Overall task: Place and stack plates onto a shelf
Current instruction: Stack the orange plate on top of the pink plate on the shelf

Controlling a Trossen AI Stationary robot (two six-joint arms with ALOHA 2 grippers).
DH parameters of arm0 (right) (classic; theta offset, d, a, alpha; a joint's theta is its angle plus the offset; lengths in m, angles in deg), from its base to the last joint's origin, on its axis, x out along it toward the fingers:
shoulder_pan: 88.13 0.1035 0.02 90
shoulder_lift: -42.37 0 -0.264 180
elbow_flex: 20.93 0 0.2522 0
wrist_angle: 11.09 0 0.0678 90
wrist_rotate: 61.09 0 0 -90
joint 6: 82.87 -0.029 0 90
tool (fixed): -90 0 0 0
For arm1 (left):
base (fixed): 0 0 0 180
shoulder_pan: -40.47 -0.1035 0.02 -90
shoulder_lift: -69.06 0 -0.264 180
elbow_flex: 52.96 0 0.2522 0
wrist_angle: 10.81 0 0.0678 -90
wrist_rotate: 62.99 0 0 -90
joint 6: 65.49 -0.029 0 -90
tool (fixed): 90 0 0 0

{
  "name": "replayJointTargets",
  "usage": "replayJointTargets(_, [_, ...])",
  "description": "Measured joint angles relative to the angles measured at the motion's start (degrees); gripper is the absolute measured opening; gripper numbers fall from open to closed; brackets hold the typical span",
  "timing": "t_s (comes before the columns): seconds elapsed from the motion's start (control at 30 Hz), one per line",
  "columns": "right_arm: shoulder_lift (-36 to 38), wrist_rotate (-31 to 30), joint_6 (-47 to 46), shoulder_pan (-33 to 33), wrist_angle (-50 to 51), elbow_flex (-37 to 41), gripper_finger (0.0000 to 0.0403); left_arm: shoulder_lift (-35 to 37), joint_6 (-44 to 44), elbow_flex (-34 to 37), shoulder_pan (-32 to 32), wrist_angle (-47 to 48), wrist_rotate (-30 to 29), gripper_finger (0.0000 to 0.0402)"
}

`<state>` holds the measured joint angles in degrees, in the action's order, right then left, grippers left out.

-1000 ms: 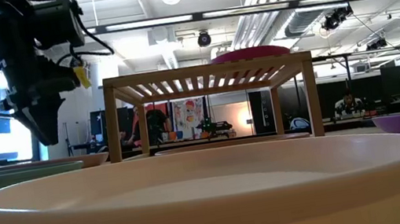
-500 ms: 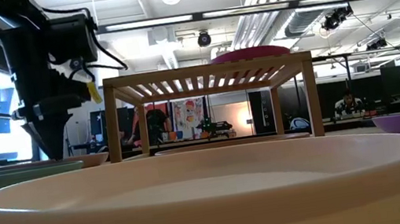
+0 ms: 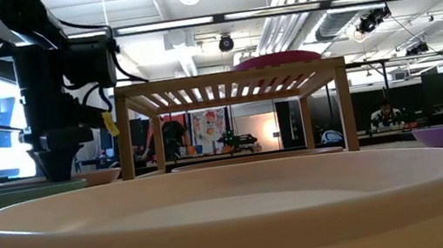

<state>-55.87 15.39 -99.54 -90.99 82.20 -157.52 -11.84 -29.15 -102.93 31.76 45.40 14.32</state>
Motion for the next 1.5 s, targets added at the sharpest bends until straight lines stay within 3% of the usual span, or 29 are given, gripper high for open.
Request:
replayJointTargets(0.5, [0.0,0.0,-1.33,0.0,-0.02,0.0,0.0112,0.28,-2.87,-0.07,0.12,1.44,-1.69,0.0007])
replayJointTargets(0.8, [0.0,0.0,-1.33,0.0,-0.02,0.0,0.0112,3.74,-2.5,0.0,2.24,3.32,-1.97,0.0005])
replayJointTargets(1.27, [0.0,-3.48,-3.89,-0.02,-0.04,0.0,0.0112,20.4,-0.55,-1.08,2.51,9.48,-3.16,0.0003])
replayJointTargets(1.5, [0.0,-3.5,-3.89,-0.02,-0.07,0.0,0.0112,26.36,-1.65,-5.6,2.33,9.49,-8.67,0.0003])
